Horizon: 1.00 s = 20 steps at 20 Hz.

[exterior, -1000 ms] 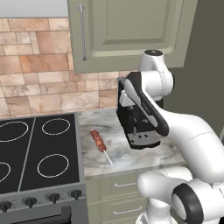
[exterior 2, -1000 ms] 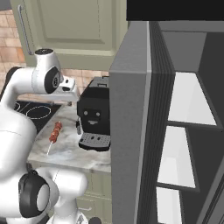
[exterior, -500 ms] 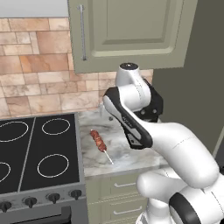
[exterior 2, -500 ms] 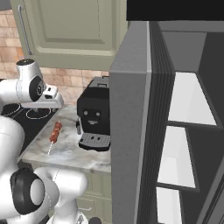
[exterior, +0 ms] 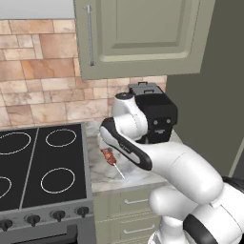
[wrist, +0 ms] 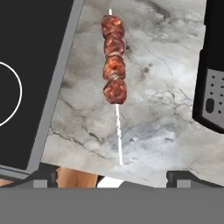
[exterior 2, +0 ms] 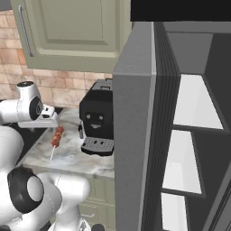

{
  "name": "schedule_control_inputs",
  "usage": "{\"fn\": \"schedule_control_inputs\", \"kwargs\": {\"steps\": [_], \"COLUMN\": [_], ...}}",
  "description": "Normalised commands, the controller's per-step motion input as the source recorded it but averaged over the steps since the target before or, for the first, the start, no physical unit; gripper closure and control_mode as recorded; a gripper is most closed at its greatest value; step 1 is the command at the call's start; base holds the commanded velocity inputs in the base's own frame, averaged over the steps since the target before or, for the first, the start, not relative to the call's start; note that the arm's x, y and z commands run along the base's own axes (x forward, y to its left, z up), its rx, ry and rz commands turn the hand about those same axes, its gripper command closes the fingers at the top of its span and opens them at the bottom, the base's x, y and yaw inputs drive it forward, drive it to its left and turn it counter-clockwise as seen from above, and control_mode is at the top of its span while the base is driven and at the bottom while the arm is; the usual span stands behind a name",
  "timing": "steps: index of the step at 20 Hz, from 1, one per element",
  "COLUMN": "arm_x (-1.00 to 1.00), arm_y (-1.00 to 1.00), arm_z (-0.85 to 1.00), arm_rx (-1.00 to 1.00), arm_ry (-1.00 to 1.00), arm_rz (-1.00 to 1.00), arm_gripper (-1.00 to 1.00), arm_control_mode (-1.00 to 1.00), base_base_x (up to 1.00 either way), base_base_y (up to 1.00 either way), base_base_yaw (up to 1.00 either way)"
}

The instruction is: Store the kebab skewer in the freezer for long-term storage. Close the freezer door after placing the cooked food.

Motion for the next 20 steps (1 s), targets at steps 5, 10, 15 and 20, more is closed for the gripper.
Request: {"fn": "schedule_control_inputs", "kwargs": {"steps": [5,10,15,20], "arm_x": [0.09,0.20,0.48,0.49], "arm_y": [0.01,0.00,-0.01,0.00], "arm_z": [-0.31,-0.22,-0.34,-0.35], "arm_rx": [0.00,0.00,-0.01,-0.03], "arm_ry": [0.00,0.01,0.00,0.00], "arm_rz": [0.09,0.04,0.00,0.00], "arm_gripper": [-1.00,-1.00,-1.00,-1.00], "arm_control_mode": [-1.00,-1.00,-1.00,-1.00], "base_base_x": [0.00,0.00,0.00,0.00], "base_base_y": [0.00,0.00,0.00,0.00], "base_base_yaw": [0.00,0.00,0.00,0.00]}}
